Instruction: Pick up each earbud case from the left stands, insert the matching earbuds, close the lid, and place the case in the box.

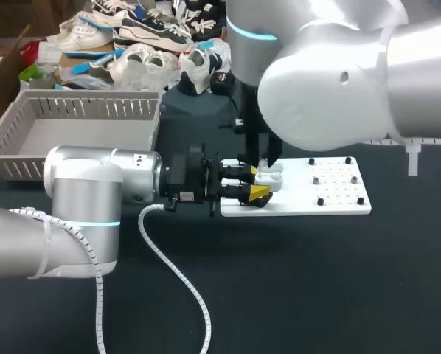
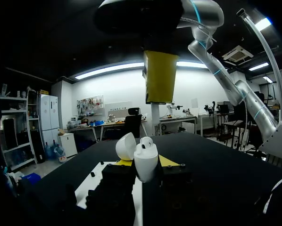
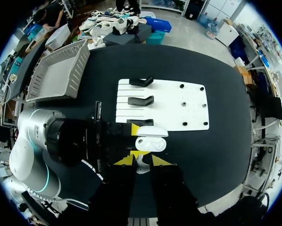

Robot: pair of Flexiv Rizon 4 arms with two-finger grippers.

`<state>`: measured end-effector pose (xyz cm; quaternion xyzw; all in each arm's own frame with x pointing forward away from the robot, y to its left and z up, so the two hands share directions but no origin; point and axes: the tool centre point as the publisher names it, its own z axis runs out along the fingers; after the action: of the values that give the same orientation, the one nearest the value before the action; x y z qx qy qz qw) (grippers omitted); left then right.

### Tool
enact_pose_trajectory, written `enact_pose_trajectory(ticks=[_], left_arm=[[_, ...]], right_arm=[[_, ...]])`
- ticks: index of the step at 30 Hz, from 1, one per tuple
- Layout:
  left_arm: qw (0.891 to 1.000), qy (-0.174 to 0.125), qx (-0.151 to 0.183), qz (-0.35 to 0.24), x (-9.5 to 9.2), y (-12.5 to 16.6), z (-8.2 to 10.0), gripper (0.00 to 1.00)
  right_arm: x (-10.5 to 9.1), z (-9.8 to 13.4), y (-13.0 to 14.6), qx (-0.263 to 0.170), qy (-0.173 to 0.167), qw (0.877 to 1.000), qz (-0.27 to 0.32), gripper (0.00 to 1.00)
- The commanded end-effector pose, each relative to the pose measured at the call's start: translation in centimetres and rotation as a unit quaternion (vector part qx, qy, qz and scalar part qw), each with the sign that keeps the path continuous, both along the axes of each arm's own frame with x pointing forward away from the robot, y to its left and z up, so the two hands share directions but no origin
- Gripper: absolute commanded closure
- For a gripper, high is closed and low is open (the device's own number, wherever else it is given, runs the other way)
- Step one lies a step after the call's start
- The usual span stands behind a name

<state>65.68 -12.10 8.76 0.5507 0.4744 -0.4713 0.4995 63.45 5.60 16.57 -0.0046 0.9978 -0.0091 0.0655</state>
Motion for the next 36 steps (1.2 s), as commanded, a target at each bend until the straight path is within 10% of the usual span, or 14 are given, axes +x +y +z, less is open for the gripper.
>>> enact_pose_trajectory(ticks=[1, 36], left_arm=[[1.0, -0.001, 0.0, 0.001, -0.1, 0.0, 0.0, 1.0], [1.0, -0.001, 0.0, 0.001, -0.1, 0.0, 0.0, 1.0]], right_arm=[[-0.5, -0.1, -0.4, 0.003, -0.009, 1.0, -0.001, 1.0], [1.5, -1.8, -0.3, -0.007, -0.017, 0.993, 0.115, 1.0]])
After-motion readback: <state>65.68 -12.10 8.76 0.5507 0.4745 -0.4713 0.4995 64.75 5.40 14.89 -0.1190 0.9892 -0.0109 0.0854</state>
